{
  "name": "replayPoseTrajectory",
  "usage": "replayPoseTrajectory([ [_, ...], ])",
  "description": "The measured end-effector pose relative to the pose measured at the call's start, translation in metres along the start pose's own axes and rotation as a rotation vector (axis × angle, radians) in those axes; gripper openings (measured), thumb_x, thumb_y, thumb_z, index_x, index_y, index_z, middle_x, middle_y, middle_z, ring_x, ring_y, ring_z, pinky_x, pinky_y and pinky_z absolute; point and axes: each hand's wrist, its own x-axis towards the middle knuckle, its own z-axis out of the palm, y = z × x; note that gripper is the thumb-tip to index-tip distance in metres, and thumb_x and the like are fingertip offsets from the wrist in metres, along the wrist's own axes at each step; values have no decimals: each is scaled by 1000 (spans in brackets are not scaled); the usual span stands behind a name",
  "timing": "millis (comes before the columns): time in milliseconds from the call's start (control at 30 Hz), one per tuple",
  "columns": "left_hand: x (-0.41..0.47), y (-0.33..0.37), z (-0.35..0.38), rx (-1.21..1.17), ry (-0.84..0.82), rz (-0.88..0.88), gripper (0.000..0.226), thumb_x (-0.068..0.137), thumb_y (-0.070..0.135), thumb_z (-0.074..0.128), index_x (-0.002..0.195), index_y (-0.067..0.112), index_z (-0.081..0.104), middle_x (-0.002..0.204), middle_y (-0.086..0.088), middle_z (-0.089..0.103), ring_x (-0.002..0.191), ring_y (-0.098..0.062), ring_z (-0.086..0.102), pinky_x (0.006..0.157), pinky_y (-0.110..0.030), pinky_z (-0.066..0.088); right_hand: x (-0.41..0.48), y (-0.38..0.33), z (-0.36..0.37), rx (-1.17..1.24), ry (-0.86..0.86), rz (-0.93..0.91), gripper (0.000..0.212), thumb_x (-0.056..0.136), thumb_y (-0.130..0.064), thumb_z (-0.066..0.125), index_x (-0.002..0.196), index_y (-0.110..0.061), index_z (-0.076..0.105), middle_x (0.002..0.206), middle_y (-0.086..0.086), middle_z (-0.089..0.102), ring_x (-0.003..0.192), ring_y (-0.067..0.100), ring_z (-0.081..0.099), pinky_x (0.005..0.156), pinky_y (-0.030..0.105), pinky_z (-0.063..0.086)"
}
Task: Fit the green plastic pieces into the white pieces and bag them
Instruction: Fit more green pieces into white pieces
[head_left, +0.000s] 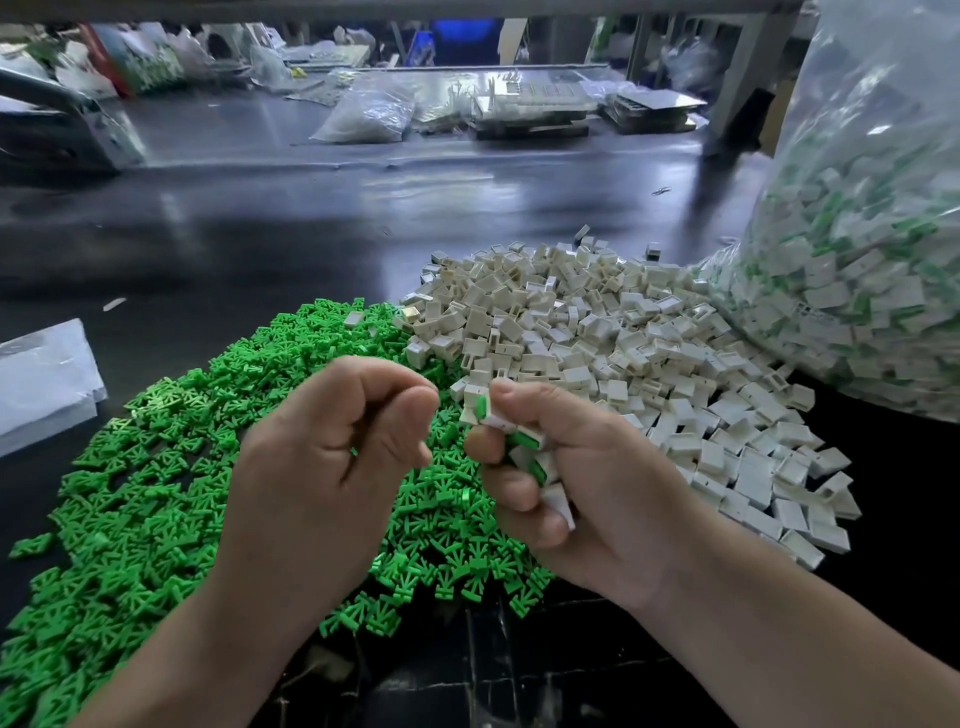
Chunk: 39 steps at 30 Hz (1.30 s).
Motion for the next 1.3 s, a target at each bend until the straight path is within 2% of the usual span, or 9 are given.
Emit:
replayPoseTrajectory([
  [100, 5, -16, -1, 147, -48, -81, 28, 92, 44, 55, 120, 40, 59, 105, 21, 67, 91, 5, 62, 71, -6, 44, 0, -9, -1, 154, -60, -29, 13, 86, -17, 64, 92, -11, 55, 80, 9, 67, 48, 10, 58, 31, 15, 39],
  [167, 9, -26, 3, 328, -182, -72, 44, 95, 43, 50, 138, 34, 51, 132, 10, 59, 114, -4, 55, 95, -22, 41, -1, -13, -2, 221, -64, -58, 13, 83, -13, 63, 95, -11, 59, 83, 10, 69, 51, 12, 61, 30, 16, 39],
  [233, 11, -29, 13, 468, -369, -89, 55, 96, 50, 38, 149, 38, 33, 154, 7, 36, 138, -13, 34, 111, -33, 25, -1, -16, -3, 262, -56, -75, 12, 82, -11, 63, 94, -13, 64, 84, 11, 69, 53, 15, 62, 30, 16, 39],
  [333, 7, -33, 31, 589, -603, -80, 57, 98, 60, 20, 151, 48, 5, 163, 13, 4, 148, -8, 3, 116, -33, 5, 0, -17, -4, 273, -48, -84, 11, 80, -15, 65, 90, -12, 68, 82, 10, 63, 54, 15, 60, 30, 16, 38],
  [600, 5, -31, 25, 562, -492, 61, 44, 97, 46, 47, 137, 29, 55, 138, 6, 53, 131, -16, 43, 105, -37, 26, 0, -16, -5, 229, -11, -45, 14, 81, -21, 66, 83, -13, 54, 75, 5, 57, 49, 9, 52, 30, 15, 37],
  [800, 4, -31, 32, 510, -676, 119, 55, 100, 49, 28, 153, 46, 11, 162, 17, -7, 148, -5, -2, 119, -32, 5, 3, -16, -6, 219, 13, -64, 16, 80, -19, 67, 86, -11, 54, 78, 8, 65, 47, 10, 55, 29, 15, 38],
  [900, 6, -30, 29, 478, -651, 151, 44, 100, 40, 42, 144, 37, 43, 161, 9, 20, 143, -16, 27, 115, -37, 24, 3, -15, -6, 197, 14, -43, 8, 81, -17, 64, 80, -10, 60, 75, 6, 61, 46, 9, 52, 30, 15, 36],
  [1000, 7, -30, 25, 434, -516, 168, 28, 93, 23, 63, 120, 21, 68, 131, 2, 58, 117, -19, 54, 98, -40, 45, 3, -16, -6, 201, 28, -46, 10, 80, -15, 63, 89, -14, 58, 73, 5, 58, 45, 9, 50, 29, 15, 35],
  [1300, 8, -32, 26, 401, -417, 82, 20, 91, 24, 65, 110, 21, 71, 98, 8, 58, 85, -12, 56, 75, -24, 44, 2, -17, -6, 208, 23, -43, 20, 63, -14, 81, 71, -11, 62, 72, 5, 56, 47, 10, 54, 30, 15, 37],
])
